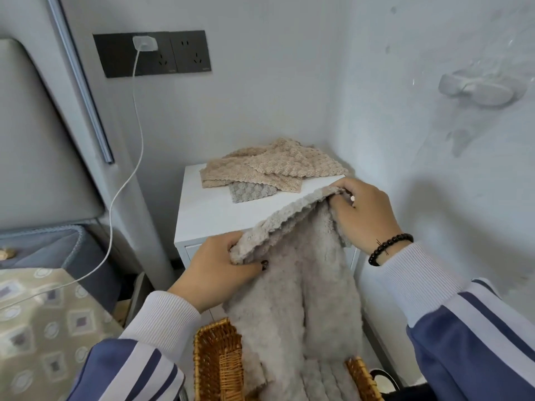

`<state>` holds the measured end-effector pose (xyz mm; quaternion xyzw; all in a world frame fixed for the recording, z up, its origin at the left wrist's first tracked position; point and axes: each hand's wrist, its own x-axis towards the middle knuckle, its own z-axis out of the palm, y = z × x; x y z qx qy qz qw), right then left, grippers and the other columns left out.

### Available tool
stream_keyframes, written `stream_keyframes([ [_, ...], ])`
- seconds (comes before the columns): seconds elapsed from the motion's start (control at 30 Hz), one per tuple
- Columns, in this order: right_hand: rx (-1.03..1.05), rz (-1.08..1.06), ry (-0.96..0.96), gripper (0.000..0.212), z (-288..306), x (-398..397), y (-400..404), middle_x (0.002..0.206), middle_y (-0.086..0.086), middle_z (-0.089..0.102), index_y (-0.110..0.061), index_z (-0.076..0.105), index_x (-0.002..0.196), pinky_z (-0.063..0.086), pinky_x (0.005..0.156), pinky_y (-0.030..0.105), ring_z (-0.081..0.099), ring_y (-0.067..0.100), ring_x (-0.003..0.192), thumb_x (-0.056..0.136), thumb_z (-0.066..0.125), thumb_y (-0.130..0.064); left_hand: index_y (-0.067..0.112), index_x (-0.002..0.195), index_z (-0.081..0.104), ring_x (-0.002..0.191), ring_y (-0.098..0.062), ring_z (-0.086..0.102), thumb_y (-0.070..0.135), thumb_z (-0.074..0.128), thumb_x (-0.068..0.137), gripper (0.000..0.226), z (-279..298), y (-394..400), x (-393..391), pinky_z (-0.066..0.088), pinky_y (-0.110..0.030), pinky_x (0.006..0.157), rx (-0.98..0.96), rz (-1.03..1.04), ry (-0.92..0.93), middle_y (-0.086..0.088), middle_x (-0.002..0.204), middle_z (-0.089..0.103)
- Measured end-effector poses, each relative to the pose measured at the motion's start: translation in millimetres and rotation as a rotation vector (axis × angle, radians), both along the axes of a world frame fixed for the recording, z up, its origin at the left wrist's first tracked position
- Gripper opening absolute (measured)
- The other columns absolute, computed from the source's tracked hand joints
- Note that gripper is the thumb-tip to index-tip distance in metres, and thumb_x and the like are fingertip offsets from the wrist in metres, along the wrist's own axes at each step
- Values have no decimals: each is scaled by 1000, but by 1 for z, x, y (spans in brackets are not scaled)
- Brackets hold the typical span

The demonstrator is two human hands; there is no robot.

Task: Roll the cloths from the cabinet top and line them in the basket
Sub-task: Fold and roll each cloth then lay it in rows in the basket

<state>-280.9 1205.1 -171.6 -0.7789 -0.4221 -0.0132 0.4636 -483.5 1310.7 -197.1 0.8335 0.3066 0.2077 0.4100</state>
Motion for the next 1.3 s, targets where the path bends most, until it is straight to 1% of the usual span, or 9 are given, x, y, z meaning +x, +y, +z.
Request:
stream_keyframes([
  [0.17,151,-51,415,19,2,6,-1,68,10,52,-8,60,75,39,60,27,49,20,61,85,62,-24,19,89,76,86,-15,72,12,72,83,10,8,5,-15,56,-24,75,-298,36,-165,2,88,76],
  [0.4,255,265,1488,40,-7,1,7,125,16,63,-9,58,128,49,93,44,63,28,108,97,47,-33,0,110,66,93,-34,71,25,59,82,39,26,3,-25,59,-45,79,-926,118,-486,-22,105,71],
  [0.5,196,259,1556,48,-24,-16,15,112,20,68,-2,60,121,56,78,42,67,29,97,99,42,-40,4,121,62,106,-34,67,35,54,90,45,28,2,-26,50,-48,94,-1075,145,-545,-19,115,68],
  [0.63,70,314,1635,56,-43,-62,23,104,12,69,-6,73,105,42,95,36,56,31,120,79,67,-55,4,119,62,101,-30,69,39,43,99,45,30,7,-26,57,-46,83,-1170,187,-693,-18,113,69],
  [0.83,0,543,1716,53,-38,-110,17,71,11,73,-8,77,69,55,53,26,71,22,66,98,41,-33,0,119,60,97,-33,70,35,38,102,44,23,24,-29,58,-49,77,-1259,271,-801,-21,111,69],
  [0.93,-14,276,1641,40,-44,-93,9,101,23,68,16,59,110,44,91,39,59,35,110,101,37,-15,4,101,63,92,-33,71,23,44,99,26,16,33,-34,58,-47,80,-1273,332,-779,-18,101,71],
  [1.0,-4,226,1646,32,-47,-76,16,131,13,55,2,56,124,35,108,29,46,24,130,97,48,-12,8,90,60,86,-30,71,13,48,95,13,14,34,-34,54,-46,87,-1266,303,-716,-16,89,70],
  [1.13,144,248,1699,19,-36,-52,23,83,12,69,-1,71,79,56,63,26,67,21,71,88,61,-14,-8,120,57,108,-36,65,-1,43,95,29,13,24,-26,53,-50,88,-1214,285,-543,-25,113,67],
  [1.3,134,374,1581,29,-22,-41,11,104,21,70,6,68,105,56,79,39,71,26,89,78,58,4,-6,117,60,86,-27,73,6,47,97,27,14,26,-23,59,-42,70,-1203,283,-598,-23,105,70],
])
